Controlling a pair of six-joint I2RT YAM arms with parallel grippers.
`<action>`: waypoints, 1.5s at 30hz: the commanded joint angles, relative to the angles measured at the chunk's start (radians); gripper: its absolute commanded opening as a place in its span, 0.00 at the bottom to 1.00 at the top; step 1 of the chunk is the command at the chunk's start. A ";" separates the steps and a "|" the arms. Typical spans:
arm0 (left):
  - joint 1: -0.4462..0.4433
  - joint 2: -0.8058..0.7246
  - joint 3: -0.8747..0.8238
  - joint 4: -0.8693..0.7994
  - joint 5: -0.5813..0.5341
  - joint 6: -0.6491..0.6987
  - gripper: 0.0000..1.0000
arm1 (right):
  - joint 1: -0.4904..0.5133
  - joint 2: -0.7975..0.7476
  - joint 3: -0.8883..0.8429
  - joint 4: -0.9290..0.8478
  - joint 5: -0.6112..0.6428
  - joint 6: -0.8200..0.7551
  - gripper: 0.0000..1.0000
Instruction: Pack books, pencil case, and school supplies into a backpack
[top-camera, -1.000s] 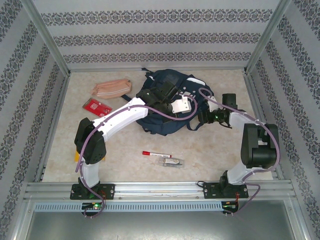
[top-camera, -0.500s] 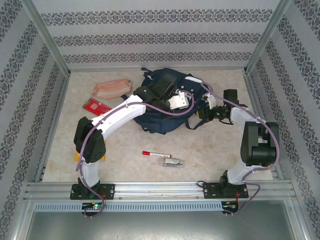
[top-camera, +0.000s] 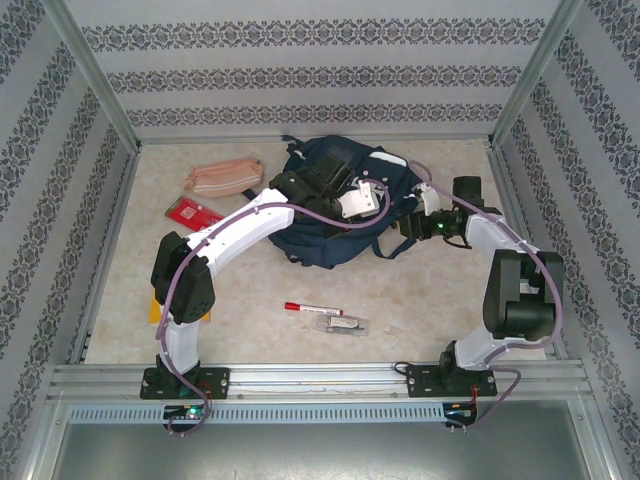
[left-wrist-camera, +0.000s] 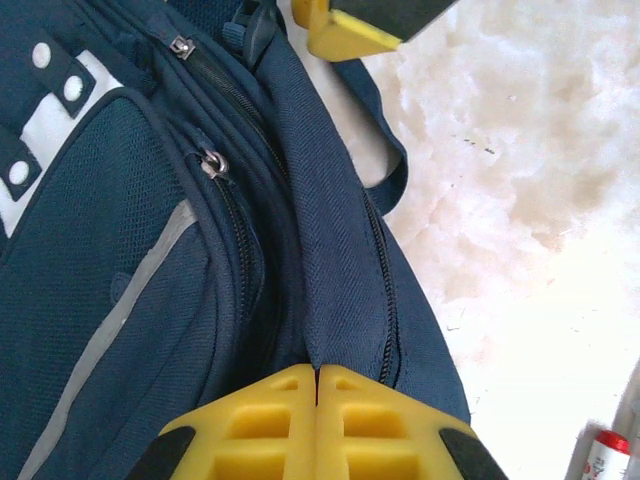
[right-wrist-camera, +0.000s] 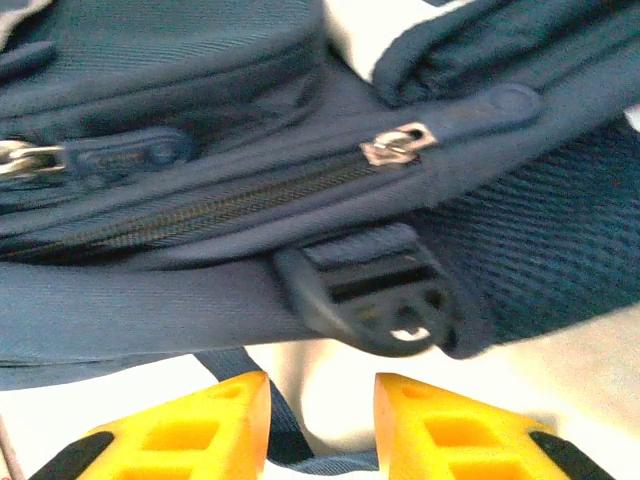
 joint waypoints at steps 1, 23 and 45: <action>0.016 -0.033 0.022 0.049 0.079 -0.025 0.00 | -0.013 0.075 0.055 -0.027 -0.012 0.053 0.35; 0.020 -0.049 0.020 0.023 0.135 -0.028 0.00 | 0.007 0.241 0.083 0.235 -0.295 0.205 0.37; 0.026 -0.026 0.022 0.075 0.036 -0.076 0.00 | 0.026 0.088 -0.018 0.119 -0.344 0.088 0.00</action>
